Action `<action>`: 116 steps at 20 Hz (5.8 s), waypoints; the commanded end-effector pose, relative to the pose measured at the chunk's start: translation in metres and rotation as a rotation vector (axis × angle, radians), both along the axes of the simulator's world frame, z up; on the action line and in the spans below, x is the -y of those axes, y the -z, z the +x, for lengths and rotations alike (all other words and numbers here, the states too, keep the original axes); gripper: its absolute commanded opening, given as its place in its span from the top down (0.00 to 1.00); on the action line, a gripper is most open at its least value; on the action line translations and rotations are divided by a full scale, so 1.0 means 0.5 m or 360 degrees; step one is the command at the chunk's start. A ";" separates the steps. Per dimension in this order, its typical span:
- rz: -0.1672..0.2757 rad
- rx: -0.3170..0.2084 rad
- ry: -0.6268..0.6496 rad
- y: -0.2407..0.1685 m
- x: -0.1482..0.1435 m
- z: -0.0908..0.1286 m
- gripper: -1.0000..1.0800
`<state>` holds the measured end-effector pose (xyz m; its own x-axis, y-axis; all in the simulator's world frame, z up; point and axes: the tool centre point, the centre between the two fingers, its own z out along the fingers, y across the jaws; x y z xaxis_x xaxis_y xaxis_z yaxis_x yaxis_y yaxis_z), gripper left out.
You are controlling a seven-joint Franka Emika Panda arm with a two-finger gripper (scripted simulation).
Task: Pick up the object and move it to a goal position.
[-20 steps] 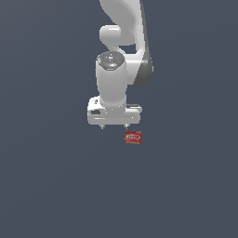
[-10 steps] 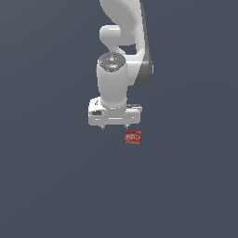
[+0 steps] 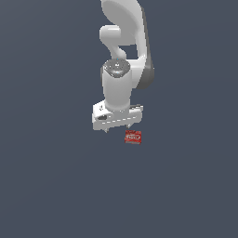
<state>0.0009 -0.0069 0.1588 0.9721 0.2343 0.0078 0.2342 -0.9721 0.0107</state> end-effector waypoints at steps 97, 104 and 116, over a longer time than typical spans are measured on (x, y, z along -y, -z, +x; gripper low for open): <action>0.0003 -0.0022 -0.1939 0.006 -0.069 -0.051 1.00; 0.0006 -0.0020 -0.1940 -0.151 -0.012 -0.032 1.00; 0.0004 -0.0021 -0.1937 -0.319 0.052 -0.006 1.00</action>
<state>-0.0031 -0.0304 0.3117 0.1175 0.9931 0.0014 0.9931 -0.1175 0.0014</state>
